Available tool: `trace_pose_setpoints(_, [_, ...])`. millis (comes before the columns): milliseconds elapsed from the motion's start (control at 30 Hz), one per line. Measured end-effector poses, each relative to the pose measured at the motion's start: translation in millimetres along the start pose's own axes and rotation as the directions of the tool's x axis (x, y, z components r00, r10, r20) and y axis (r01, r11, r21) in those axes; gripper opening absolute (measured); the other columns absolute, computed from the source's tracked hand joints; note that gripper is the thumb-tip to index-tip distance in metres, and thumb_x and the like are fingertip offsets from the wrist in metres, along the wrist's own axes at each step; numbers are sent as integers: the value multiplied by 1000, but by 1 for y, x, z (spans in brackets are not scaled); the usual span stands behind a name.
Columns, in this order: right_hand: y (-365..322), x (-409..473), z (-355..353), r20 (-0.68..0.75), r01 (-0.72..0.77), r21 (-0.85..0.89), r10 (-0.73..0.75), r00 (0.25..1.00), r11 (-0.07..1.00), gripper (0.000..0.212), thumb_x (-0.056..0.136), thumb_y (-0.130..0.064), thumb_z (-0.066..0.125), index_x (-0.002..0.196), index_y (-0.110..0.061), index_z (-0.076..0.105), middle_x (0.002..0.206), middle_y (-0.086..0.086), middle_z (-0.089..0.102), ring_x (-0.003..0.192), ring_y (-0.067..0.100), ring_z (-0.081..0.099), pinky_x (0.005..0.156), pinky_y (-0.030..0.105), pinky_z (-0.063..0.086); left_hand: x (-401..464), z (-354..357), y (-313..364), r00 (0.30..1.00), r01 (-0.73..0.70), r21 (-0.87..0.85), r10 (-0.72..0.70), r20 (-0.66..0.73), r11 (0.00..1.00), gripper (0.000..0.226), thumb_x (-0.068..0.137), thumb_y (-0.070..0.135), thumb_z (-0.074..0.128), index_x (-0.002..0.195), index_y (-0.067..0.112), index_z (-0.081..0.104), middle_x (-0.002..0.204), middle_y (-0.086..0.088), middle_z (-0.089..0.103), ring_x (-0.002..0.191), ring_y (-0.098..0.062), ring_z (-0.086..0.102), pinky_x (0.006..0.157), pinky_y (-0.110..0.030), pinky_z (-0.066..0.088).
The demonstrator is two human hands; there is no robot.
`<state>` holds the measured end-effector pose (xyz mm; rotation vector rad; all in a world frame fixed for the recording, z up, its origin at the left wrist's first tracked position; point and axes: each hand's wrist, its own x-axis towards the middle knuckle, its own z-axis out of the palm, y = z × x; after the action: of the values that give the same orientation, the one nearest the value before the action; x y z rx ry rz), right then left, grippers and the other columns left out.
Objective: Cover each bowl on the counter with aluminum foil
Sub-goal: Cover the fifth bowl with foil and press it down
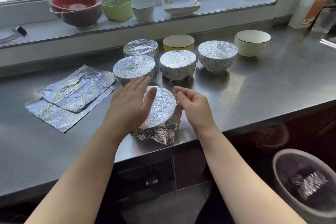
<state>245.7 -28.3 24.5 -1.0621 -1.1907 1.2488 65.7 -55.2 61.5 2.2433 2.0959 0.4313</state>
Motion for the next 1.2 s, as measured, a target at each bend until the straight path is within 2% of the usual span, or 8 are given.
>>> trace_pose_setpoints(133, [9,-7,8,-22,-25,93,27,999,995,16,95,-7,59,104,-9,72,88,-2,73,79,0,68,70,13,50,4,11,-1,996,52,47,-56,76,998,82,85,67,-8,156,30,15,163,8,11,150,-12,9,122,-38,8])
trace_pose_setpoints(300, [19,-6,14,-86,-153,230,177,980,961,8,90,-15,68,87,-11,73,84,8,74,81,19,67,83,38,55,4,11,-2,997,45,35,-47,67,998,80,87,64,-6,155,30,21,163,7,14,150,-12,11,122,-36,9])
trace_pose_setpoints(500, [24,-4,16,-131,-165,155,186,974,974,19,93,-22,66,79,-10,66,65,2,65,62,16,58,64,34,50,4,12,-3,998,36,23,-37,49,999,79,88,64,-6,154,30,23,162,8,17,149,-11,12,121,-36,10])
trace_pose_setpoints(600, [25,2,16,-114,-202,125,216,970,971,19,94,-24,64,81,-10,66,75,8,67,70,22,60,70,41,53,3,12,-2,998,39,20,-40,49,999,79,89,64,-6,154,30,23,162,9,17,149,-11,12,121,-36,10])
trace_pose_setpoints(733, [26,9,13,-87,-222,47,226,970,974,16,94,-23,64,85,-10,67,77,5,66,65,14,56,57,27,43,4,14,-3,998,39,28,-40,47,999,80,88,64,-6,155,30,22,162,9,17,149,-10,12,121,-37,11])
trace_pose_setpoints(867, [27,11,15,-89,-207,34,209,974,978,13,94,-22,64,88,-10,67,82,9,69,71,20,61,68,37,52,4,13,-2,998,44,36,-45,47,998,81,87,65,-6,155,29,22,162,8,17,149,-11,12,121,-38,12])
trace_pose_setpoints(1033, [27,14,18,-109,-185,12,186,977,983,6,94,-15,64,98,-11,66,89,11,68,75,20,64,73,41,56,3,12,0,998,48,30,-49,41,998,80,88,64,-4,154,28,24,162,7,19,149,-14,14,120,-38,14])
trace_pose_setpoints(1200, [26,15,18,-104,-195,-11,193,976,981,8,93,-11,64,100,-8,66,95,12,70,78,17,64,78,36,55,3,14,-1,999,40,37,-41,29,999,81,89,64,-5,154,28,25,161,7,21,149,-13,16,120,-39,15])
